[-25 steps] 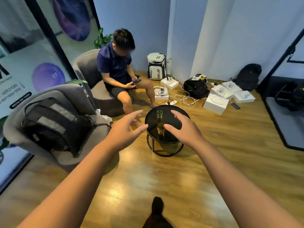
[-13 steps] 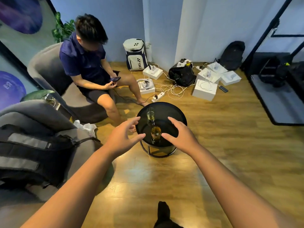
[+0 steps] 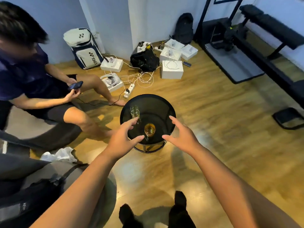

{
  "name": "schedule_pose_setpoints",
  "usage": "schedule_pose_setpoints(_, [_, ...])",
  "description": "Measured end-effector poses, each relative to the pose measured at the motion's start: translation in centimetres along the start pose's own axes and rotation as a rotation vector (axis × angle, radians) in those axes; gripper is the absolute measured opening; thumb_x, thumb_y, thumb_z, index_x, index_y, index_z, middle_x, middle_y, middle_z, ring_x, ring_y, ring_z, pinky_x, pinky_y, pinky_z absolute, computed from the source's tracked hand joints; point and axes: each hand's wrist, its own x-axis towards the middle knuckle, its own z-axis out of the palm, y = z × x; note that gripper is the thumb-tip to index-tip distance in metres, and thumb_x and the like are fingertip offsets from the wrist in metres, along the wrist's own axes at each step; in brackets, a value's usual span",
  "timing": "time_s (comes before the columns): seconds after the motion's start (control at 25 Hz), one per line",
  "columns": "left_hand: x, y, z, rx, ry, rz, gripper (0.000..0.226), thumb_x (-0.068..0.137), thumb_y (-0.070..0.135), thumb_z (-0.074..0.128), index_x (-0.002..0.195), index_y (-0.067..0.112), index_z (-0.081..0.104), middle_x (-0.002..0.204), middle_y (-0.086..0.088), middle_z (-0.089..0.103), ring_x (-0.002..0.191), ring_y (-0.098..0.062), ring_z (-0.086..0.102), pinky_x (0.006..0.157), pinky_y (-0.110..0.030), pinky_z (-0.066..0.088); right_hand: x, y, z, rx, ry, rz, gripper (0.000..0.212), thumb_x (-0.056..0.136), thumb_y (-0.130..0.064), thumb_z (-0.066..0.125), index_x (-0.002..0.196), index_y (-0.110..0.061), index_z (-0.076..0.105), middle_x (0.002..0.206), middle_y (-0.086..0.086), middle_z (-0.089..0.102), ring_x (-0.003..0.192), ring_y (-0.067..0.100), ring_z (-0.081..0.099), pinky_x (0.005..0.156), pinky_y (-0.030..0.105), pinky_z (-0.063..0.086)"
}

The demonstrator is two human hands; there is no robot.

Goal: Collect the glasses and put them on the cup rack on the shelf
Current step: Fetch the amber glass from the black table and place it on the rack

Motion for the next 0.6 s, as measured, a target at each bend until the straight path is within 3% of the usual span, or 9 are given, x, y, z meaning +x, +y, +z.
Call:
schedule_pose_setpoints(0.12, [2.1,-3.6,-0.3,-0.004,-0.055,0.013,0.080,0.087,0.032,0.084,0.156,0.029,0.043,0.147,0.008,0.056,0.129,-0.007,0.054,0.103,-0.024,0.043,0.6,1.0,4.4,0.091,0.052,0.078,0.100,0.079,-0.057,0.084,0.159,-0.052,0.025,0.160,-0.009,0.045,0.145,0.010,0.043,0.096,0.019,0.039])
schedule_pose_setpoints(0.4, [8.0,-14.1,2.9,-0.006,-0.170,-0.054,0.081,0.087,0.032,0.083,0.157,0.029,0.041,0.147,0.009,0.055,0.131,-0.006,0.052,0.099,-0.021,0.039,6.0,5.6,15.6,0.255,0.165,0.273,0.115,0.074,-0.050,0.091,0.163,-0.047,0.018,0.166,-0.005,0.039,0.152,0.010,0.034,0.118,0.037,0.039])
schedule_pose_setpoints(0.48, [12.1,-21.9,6.7,0.002,-0.245,-0.065,0.083,0.087,0.034,0.083,0.157,0.030,0.040,0.147,0.012,0.054,0.131,-0.004,0.051,0.096,-0.016,0.039,10.5,10.3,22.5,0.261,0.239,0.318,0.117,0.074,-0.049,0.092,0.164,-0.044,0.017,0.168,-0.005,0.036,0.153,0.011,0.032,0.120,0.037,0.038])
schedule_pose_setpoints(0.6, [13.8,-24.9,9.0,-0.025,-0.280,-0.079,0.084,0.087,0.036,0.083,0.158,0.034,0.038,0.149,0.016,0.051,0.132,-0.001,0.048,0.082,-0.006,0.035,12.6,12.0,25.3,0.280,0.288,0.349,0.120,0.073,-0.048,0.093,0.164,-0.043,0.015,0.169,-0.006,0.033,0.154,0.018,0.032,0.117,0.037,0.038])
